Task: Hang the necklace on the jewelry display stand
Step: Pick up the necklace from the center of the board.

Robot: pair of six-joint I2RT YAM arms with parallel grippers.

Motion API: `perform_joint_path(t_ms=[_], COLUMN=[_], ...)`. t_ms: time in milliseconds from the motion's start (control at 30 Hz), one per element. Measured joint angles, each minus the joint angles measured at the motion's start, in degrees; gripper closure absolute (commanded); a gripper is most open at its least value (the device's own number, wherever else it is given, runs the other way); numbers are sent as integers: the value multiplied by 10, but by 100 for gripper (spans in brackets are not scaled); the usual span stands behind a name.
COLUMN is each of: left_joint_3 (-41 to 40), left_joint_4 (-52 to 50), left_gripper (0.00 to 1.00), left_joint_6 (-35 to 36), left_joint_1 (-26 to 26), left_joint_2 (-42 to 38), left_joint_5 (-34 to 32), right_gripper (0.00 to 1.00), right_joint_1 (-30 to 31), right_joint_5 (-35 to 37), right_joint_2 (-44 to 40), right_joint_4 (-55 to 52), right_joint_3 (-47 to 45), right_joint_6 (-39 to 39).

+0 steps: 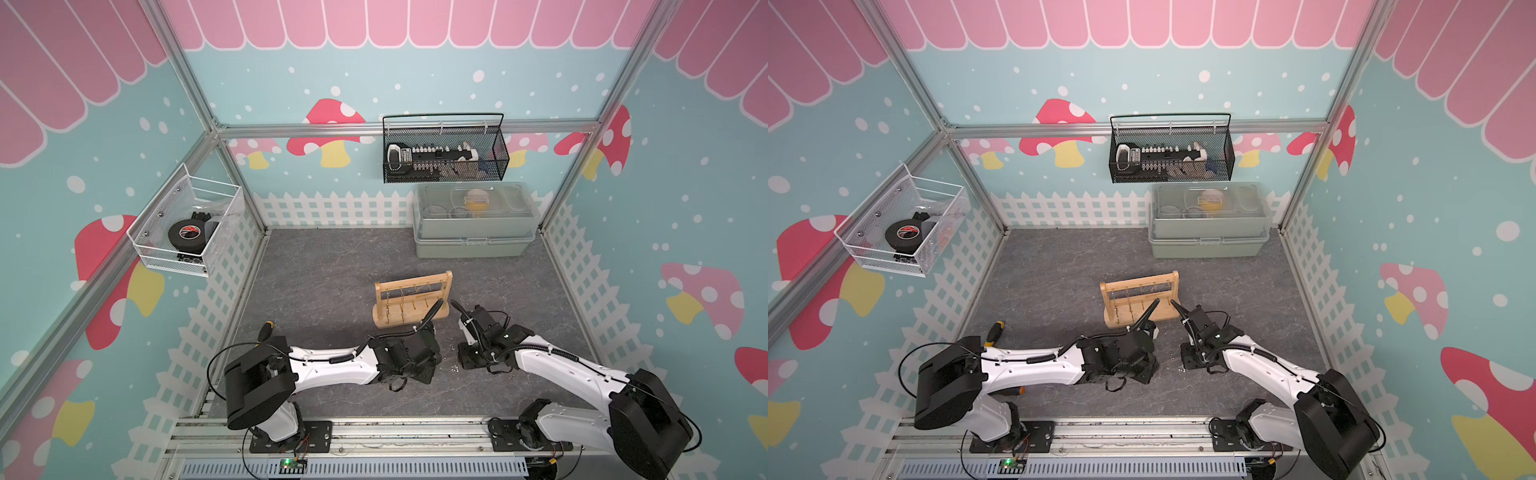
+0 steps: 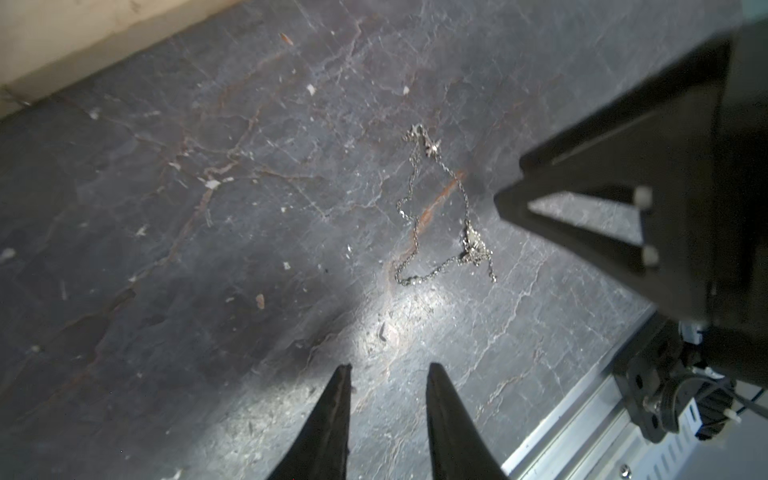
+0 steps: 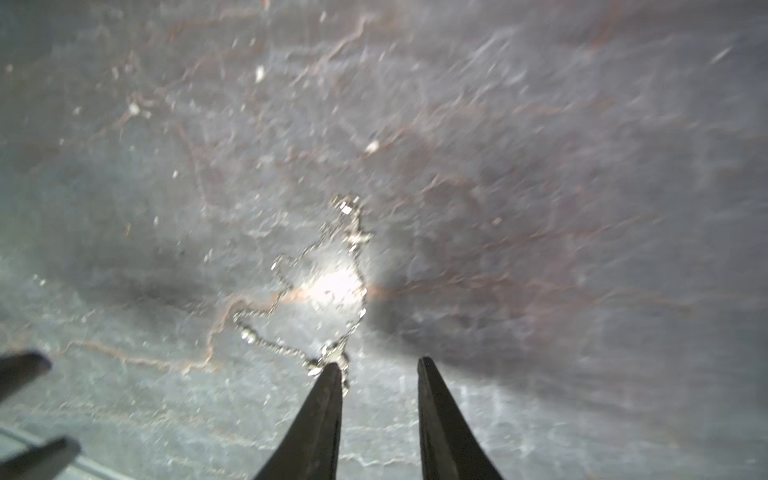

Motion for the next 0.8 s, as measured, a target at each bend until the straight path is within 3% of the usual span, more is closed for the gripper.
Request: perform_joint_path(t_ms=[233, 533, 800], left_joint_3=[-23, -61, -77], left_joint_4=[-7, -27, -43], left_gripper=[68, 68, 68], left_joint_6=[2, 3, 11], left_joint_1=[46, 74, 93], left_joint_2=[-85, -136, -173], left_joint_5=[-5, -10, -13], right_gripper=[67, 69, 86], right_joint_1=[40, 85, 96], right_joint_5=[2, 39, 56], right_joint_2=[34, 102, 109], right_joint_4=[-4, -9, -21], right_joint_3=[-1, 41, 48], right_joint_6=[11, 19, 33])
